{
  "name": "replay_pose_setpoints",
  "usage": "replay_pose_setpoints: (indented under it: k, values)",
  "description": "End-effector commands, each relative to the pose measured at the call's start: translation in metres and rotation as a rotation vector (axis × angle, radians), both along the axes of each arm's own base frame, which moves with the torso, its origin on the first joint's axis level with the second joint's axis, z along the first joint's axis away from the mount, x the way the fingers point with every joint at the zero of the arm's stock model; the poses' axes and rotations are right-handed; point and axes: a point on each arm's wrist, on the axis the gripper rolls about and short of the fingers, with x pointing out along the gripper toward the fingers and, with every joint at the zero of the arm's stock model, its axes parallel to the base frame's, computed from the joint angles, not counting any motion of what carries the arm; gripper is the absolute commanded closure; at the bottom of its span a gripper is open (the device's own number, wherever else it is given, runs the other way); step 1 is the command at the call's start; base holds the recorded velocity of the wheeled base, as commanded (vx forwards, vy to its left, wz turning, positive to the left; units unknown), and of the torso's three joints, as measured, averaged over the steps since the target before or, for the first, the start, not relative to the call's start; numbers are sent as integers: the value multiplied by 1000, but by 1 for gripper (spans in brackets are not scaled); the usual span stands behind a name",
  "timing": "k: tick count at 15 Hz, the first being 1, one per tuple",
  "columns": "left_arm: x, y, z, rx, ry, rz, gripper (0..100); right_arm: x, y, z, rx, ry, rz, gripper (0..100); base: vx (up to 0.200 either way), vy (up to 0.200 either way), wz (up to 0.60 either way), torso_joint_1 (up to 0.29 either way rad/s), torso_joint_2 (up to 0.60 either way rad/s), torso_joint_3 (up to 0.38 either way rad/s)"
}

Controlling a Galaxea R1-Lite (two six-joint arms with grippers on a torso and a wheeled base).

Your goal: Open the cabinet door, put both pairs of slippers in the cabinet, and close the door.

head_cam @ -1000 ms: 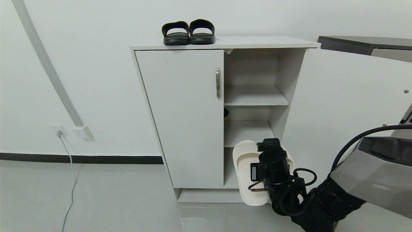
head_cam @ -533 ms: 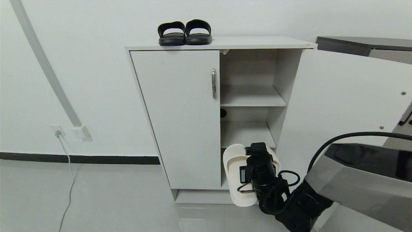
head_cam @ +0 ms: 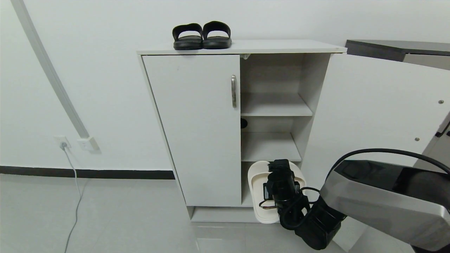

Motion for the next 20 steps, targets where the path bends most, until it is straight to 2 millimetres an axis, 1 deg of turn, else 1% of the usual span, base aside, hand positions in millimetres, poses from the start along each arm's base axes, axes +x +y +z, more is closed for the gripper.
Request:
replay_pose_setpoints:
  k: [1,6,8,9,10,11,12,13,20]
  values:
    - [0,0,0,0,3,0,100,3,-2,-4,-5,5,-8,100,0,0,0,0,0,0]
    - [0,0,0,-2,3,-2,100,6,-6,-2,-4,2,-20,100,0,0,0,1,0,-141]
    - [0,0,0,-2,3,0,100,7,-6,2,21,-32,-24,100,0,0,0,7,0,-198]
    - [0,0,0,-3,3,0,100,8,-5,9,33,-92,-17,100,0,0,0,-2,-2,-154]
    - [0,0,0,-3,3,0,100,8,-6,9,28,-109,-14,100,0,0,0,2,2,-95]
    - [0,0,0,-3,3,1,100,6,-6,9,12,-165,-1,100,0,0,0,2,2,-51]
    - [0,0,0,-5,3,1,100,9,-8,5,-4,-184,-4,100,0,0,0,0,0,0]
    - [0,0,0,-5,3,1,100,10,-9,5,-2,-195,-4,100,0,0,0,0,0,0]
    - [0,0,0,-2,3,1,100,11,-9,6,4,-198,-1,100,0,0,0,0,0,0]
